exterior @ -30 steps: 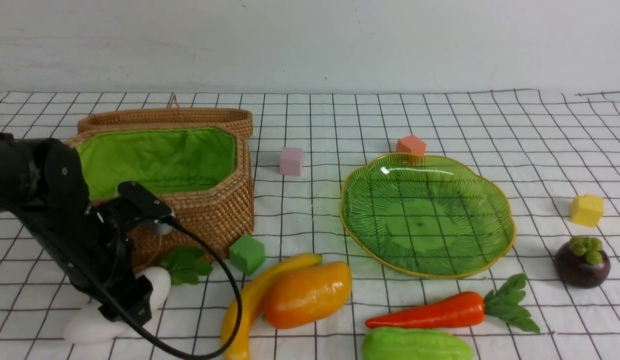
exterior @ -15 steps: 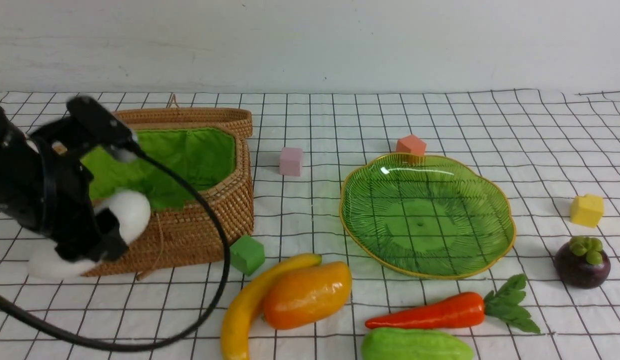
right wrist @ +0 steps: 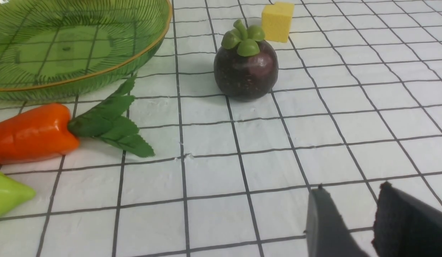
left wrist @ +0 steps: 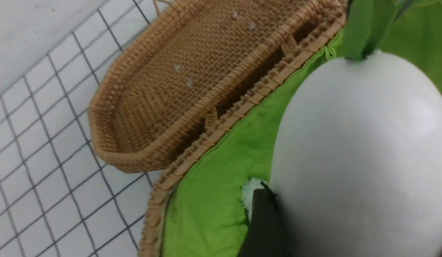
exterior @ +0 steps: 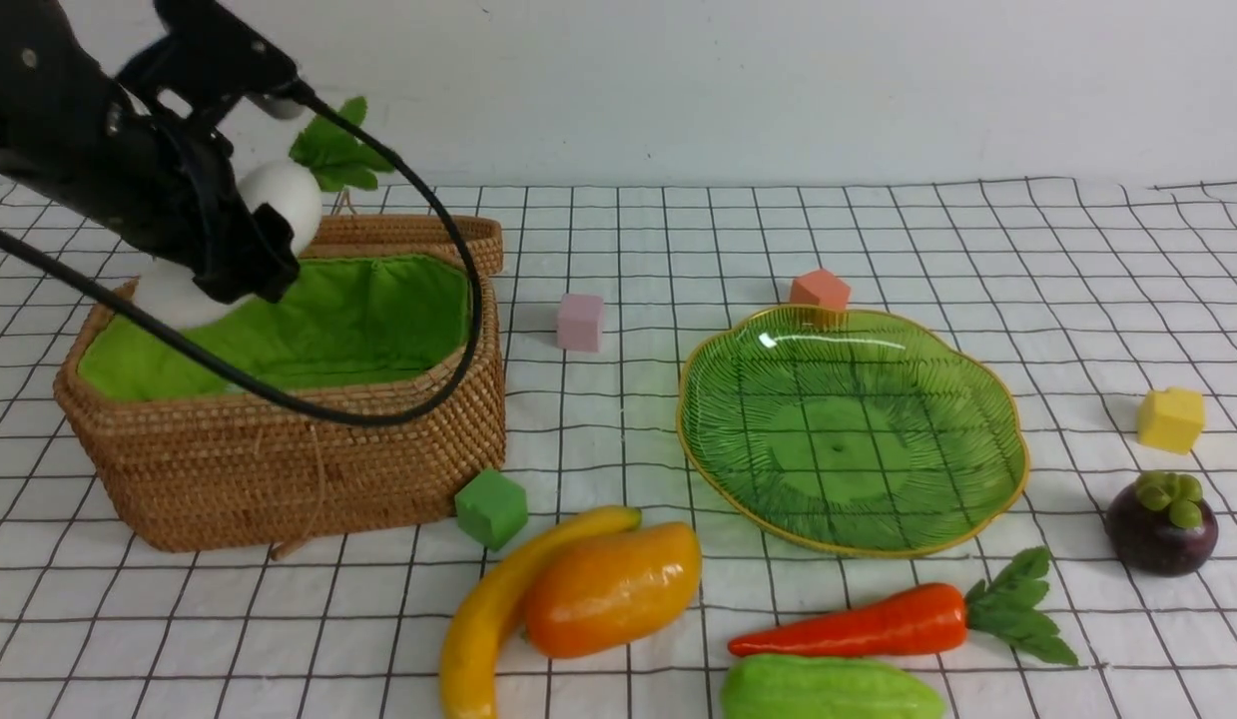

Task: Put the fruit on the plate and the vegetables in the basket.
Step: Take a daikon with your left arm and place it on the basket on the left, then use the left arm to grab a banana and put it into the right plate

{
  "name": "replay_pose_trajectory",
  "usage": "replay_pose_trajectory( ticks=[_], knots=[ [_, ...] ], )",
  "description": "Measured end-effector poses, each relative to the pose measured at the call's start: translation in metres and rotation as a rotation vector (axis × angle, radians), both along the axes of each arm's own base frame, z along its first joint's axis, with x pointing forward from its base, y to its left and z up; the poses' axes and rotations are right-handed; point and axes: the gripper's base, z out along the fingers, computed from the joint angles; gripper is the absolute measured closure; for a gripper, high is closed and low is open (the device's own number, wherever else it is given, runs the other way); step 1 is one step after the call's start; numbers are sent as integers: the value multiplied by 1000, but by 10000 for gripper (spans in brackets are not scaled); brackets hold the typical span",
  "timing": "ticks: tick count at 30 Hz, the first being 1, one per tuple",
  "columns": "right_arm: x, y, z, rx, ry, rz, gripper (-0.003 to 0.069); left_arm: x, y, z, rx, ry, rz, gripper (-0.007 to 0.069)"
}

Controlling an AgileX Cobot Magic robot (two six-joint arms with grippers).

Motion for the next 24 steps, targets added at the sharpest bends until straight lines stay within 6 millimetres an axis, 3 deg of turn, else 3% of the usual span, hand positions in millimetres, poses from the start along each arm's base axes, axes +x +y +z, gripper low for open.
replay_pose_trajectory(
  ticks=[5,10,13,14,16,21,24],
  knots=[
    [0,0,0,-2,0,0,421,3,0,-16,7,38,0,126],
    [0,0,0,-2,0,0,421,-1,0,-16,-4,55,8,108],
    [0,0,0,-2,0,0,421,-12,0,-1,-49,46,48,-4],
    [0,0,0,-2,0,0,421,-12,1,1,-51,45,50,-4],
    [0,0,0,-2,0,0,421,-24,2,18,-80,21,77,-41],
    [0,0,0,-2,0,0,421,-57,4,61,-150,-63,108,-25],
    [0,0,0,-2,0,0,421,-98,2,104,-317,-165,129,33]
  ],
)
